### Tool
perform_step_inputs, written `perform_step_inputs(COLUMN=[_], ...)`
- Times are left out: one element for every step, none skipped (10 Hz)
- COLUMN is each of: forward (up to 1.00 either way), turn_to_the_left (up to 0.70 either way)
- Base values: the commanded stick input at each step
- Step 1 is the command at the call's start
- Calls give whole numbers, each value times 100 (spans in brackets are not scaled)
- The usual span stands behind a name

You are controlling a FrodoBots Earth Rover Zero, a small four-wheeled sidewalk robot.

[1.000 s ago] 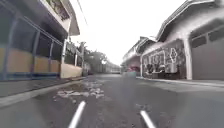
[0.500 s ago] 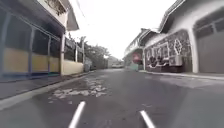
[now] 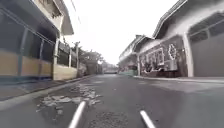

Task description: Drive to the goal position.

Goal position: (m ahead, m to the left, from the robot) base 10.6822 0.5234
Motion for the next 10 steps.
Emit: perform_step_inputs(forward=[70, 70, 70, 70, 70, 70, 70, 70, 70, 70], turn_to_the_left=[0, 0, 0, 0, 0, 0, 0, 0, 0, 0])
